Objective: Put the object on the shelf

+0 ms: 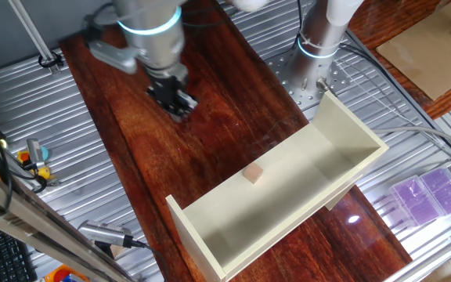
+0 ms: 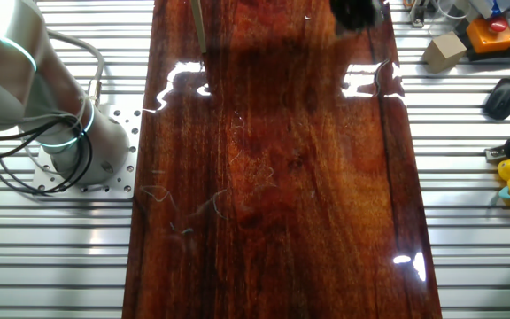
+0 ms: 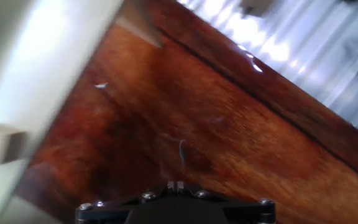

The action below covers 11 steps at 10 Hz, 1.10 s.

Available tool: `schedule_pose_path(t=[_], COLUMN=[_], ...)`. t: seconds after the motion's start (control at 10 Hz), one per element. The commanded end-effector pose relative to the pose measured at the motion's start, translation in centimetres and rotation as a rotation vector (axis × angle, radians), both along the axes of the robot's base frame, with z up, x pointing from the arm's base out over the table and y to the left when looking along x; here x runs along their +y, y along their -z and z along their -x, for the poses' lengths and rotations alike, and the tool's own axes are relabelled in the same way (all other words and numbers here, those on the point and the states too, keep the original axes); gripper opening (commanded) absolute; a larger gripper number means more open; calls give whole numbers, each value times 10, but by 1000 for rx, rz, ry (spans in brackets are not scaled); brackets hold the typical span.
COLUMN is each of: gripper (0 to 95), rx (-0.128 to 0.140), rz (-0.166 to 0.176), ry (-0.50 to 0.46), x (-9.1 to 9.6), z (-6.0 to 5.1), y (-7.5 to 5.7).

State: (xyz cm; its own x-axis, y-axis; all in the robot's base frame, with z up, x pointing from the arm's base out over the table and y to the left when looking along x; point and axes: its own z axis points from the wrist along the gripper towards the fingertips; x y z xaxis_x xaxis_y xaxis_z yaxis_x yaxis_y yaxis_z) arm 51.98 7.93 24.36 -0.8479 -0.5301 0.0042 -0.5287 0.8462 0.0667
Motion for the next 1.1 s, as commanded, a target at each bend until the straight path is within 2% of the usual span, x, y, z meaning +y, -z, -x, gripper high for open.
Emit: schedule_pose_path(t=[0.1, 0.3, 0.4, 0.5, 0.6, 0.7, 0.8, 0.9, 1.1], gripper=[0, 0, 0, 0, 0, 0, 0, 0, 0], rx=[1, -2, -23, -39, -47, -51, -50, -46, -43], rz=[3, 5, 32, 30, 28, 27, 27, 29, 37], ry=[-39, -3, 11, 8, -21, -56, -72, -73, -73], x=[-7, -7, -1, -8, -23, -42, -53, -61, -62], z=[-3, -3, 0, -2, -7, -18, -27, -35, -39], y=[2, 2, 3, 15, 29, 43, 50, 55, 58])
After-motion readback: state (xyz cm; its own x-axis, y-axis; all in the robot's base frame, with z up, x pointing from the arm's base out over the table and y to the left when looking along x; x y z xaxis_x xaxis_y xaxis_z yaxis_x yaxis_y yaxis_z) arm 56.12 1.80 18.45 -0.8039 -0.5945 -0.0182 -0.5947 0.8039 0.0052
